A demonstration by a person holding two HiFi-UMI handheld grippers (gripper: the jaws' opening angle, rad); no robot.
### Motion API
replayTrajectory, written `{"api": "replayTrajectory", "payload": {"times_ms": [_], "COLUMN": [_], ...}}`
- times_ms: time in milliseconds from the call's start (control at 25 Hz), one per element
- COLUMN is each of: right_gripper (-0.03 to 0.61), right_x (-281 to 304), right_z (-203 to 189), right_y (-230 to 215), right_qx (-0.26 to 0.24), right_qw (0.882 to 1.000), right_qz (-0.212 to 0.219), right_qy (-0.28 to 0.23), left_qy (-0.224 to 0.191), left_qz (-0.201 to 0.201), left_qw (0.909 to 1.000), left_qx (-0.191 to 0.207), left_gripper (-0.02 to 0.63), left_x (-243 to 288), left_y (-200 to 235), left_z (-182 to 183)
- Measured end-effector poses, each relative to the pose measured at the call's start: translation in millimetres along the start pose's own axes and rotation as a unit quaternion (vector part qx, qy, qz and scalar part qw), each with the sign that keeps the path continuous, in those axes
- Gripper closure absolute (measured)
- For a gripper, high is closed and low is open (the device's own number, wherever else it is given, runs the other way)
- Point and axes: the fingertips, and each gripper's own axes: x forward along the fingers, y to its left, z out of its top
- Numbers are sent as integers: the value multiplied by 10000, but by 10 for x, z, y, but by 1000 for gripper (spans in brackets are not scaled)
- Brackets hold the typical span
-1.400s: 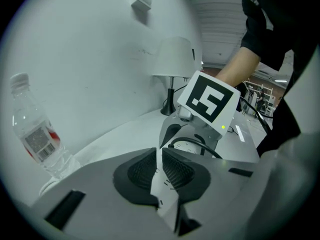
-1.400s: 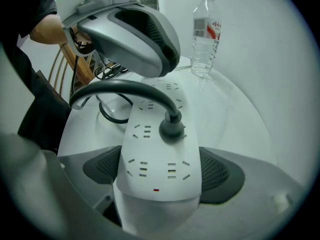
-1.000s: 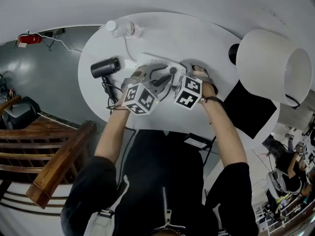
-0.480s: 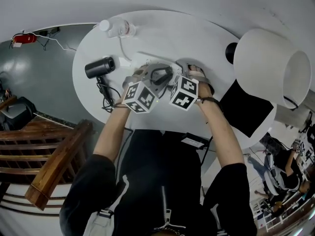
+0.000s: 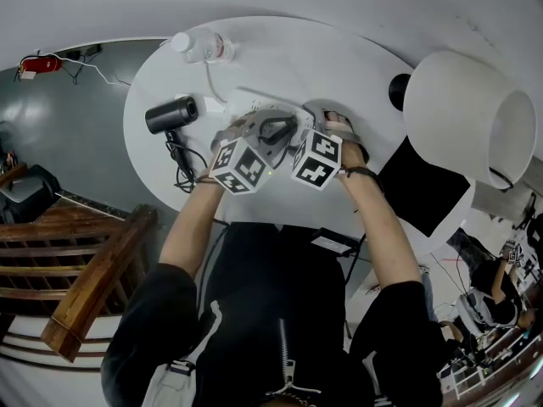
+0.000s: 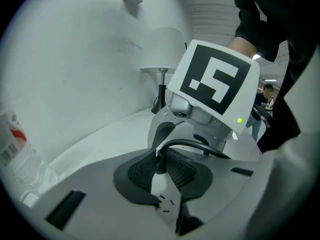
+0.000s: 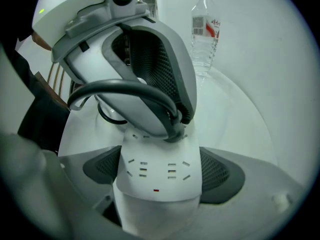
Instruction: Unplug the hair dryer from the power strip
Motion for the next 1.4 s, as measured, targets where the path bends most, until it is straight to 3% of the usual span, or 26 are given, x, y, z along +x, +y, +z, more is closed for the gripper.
{"api": "replayTrajectory", "payload": {"times_ms": [200, 280, 560, 960, 1200, 1400], "right_gripper": [120, 120, 120, 120, 120, 120], "right_x": [-11, -17, -22, -7, -18, -17], "right_z": [-4, -3, 9, 3, 7, 10], "right_y": [-11, -11, -24, -24, -39, -33], "right_qx": [18, 19, 63, 86, 119, 133], "right_qw": [10000, 10000, 10000, 9999, 9999, 9999], "right_qz": [-2, 0, -26, -39, -45, -44], "right_qy": [33, 3, 40, 44, 73, 89], "left_qy": [-124, -150, -214, -274, -341, -403], "left_qz": [345, 298, -119, 117, -34, -54], "left_qw": [9981, 9986, 9982, 9995, 9985, 9982], "left_qx": [500, 407, -541, 50, -429, -448], "left_gripper": [557, 557, 557, 558, 558, 558], "left_x": [-30, -30, -14, -41, -31, -44], "left_y": [-51, -44, 69, -2, 61, 60], "left_z": [2, 5, 41, 20, 40, 51]}}
